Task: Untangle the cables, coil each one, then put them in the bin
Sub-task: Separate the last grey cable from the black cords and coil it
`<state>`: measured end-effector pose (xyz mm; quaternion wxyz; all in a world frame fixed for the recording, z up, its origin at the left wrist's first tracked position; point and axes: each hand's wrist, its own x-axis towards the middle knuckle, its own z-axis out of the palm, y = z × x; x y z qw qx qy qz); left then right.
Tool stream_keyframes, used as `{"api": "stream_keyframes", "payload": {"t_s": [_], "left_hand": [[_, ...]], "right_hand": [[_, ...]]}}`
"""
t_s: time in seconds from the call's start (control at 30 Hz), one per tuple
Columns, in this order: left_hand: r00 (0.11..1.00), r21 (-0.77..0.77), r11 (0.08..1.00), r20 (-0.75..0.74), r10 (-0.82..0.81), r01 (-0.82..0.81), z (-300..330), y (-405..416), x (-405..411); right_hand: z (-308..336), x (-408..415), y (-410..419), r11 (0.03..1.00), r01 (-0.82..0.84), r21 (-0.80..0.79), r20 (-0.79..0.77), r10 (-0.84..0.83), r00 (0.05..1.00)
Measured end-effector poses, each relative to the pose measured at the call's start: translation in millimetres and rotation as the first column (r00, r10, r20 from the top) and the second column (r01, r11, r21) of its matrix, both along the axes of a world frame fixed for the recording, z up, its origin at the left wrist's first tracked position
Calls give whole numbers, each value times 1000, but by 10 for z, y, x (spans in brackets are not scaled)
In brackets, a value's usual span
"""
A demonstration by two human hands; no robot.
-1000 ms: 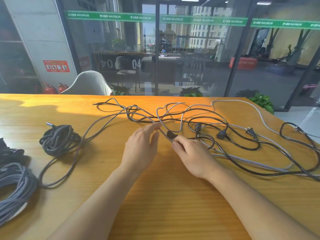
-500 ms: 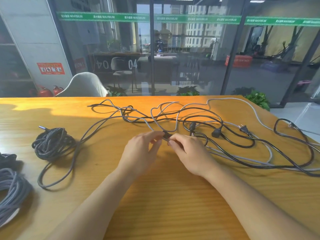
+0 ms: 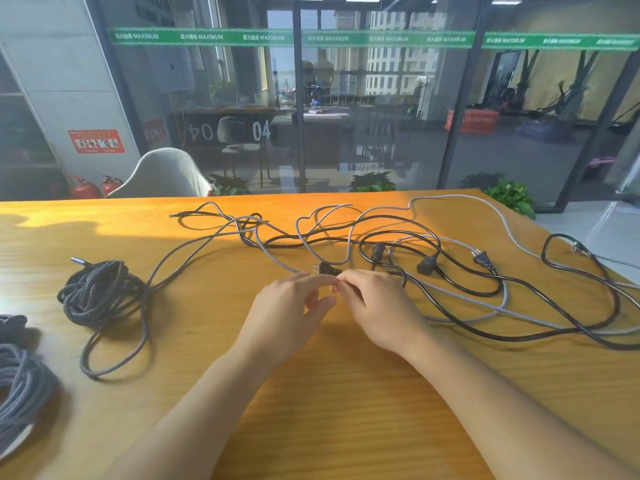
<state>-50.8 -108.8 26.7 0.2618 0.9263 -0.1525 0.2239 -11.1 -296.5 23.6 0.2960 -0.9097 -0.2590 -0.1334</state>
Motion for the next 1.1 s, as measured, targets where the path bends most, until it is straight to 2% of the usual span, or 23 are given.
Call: {"api": "stream_keyframes", "payload": {"t_s": [0.2, 0.27, 0.37, 0.43, 0.53, 0.7, 0.8, 0.93, 1.03, 1.1], "left_hand": [[991, -14, 991, -3, 132, -132, -17, 131, 73], [972, -18, 972, 27, 235, -234, 1, 204, 97], [907, -102, 904, 31, 421, -416, 27, 484, 185], [888, -143, 879, 10, 460, -454, 24, 631, 205], [918, -128, 911, 7, 397, -393, 1, 566, 161], [997, -46, 996, 12, 80, -79, 10, 37, -2], [999, -15, 999, 1, 43, -43, 1, 3, -1], [971, -1, 971, 4, 239, -239, 34, 246, 61], [906, -76, 903, 4, 423, -422, 82, 494, 104], [877, -93, 873, -21, 479, -479, 88, 610, 118]], "right_hand": [[-6, -27, 48, 997, -74, 18, 2, 74, 997], [3, -24, 46, 999, -37, -16, 11, 37, 999], [34, 21, -63, 996, 70, -60, 31, -68, 997], [41, 47, -129, 993, 100, -63, 15, -99, 995], [20, 53, -112, 998, 62, 6, -20, -62, 998], [9, -4, 4, 998, -40, 43, 12, 40, 999], [5, -27, 14, 996, -78, 32, -1, 78, 997], [14, -8, -26, 999, -28, -43, -34, 27, 999], [39, 23, -96, 997, 23, -80, -35, -25, 999], [38, 46, -125, 995, 50, -90, -39, -54, 998]]}}
